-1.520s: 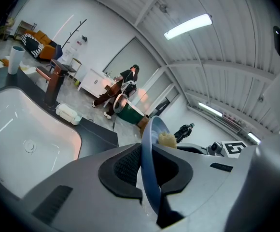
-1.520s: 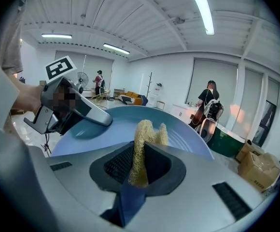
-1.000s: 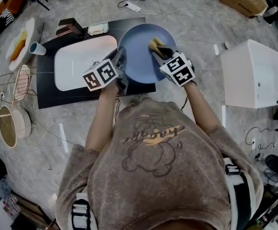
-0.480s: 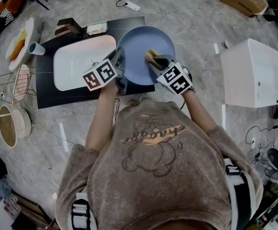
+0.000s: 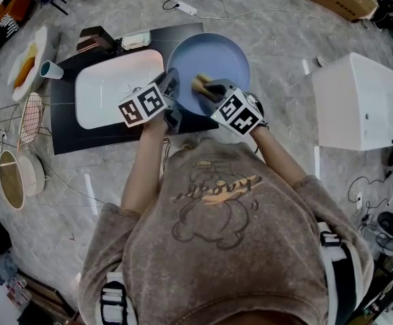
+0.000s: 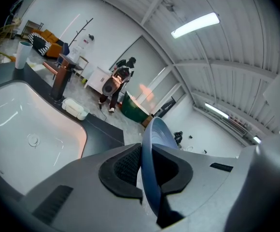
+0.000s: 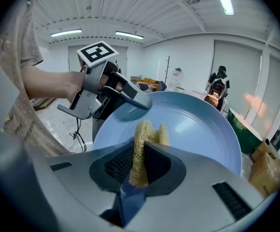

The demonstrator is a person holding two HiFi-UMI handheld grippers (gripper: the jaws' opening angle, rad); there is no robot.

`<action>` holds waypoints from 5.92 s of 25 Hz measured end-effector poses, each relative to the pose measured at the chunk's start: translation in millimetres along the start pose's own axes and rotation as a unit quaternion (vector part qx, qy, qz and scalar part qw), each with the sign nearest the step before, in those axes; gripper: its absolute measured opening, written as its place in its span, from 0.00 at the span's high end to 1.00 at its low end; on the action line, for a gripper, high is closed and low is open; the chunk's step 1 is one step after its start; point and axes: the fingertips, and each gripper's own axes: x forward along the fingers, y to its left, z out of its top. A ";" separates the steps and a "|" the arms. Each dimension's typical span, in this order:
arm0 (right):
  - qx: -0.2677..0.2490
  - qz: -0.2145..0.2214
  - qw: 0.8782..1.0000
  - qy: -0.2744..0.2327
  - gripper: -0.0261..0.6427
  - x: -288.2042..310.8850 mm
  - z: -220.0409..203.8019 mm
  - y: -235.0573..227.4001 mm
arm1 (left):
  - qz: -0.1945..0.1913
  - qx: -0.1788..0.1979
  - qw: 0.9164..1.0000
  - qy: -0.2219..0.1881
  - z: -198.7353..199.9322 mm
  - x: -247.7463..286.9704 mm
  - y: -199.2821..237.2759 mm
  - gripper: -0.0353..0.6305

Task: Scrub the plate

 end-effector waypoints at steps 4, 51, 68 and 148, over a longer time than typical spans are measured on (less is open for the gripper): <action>-0.024 0.003 1.000 -0.005 0.87 5.2 13.2 -0.5 | -0.010 0.001 1.000 0.011 -5.5 2.1 -4.2 0.89; 0.002 0.003 0.997 0.071 0.87 -3.7 -38.1 -14.5 | 0.044 -0.047 0.997 -0.032 2.2 -7.0 33.5 0.89; -0.005 0.056 0.998 0.031 0.87 22.0 10.4 18.8 | 0.021 -0.043 0.999 -0.006 -13.8 0.5 14.6 0.88; 0.048 0.126 0.988 0.074 0.88 36.2 -23.6 40.4 | 0.079 -0.079 0.992 -0.054 -3.3 3.2 42.5 0.87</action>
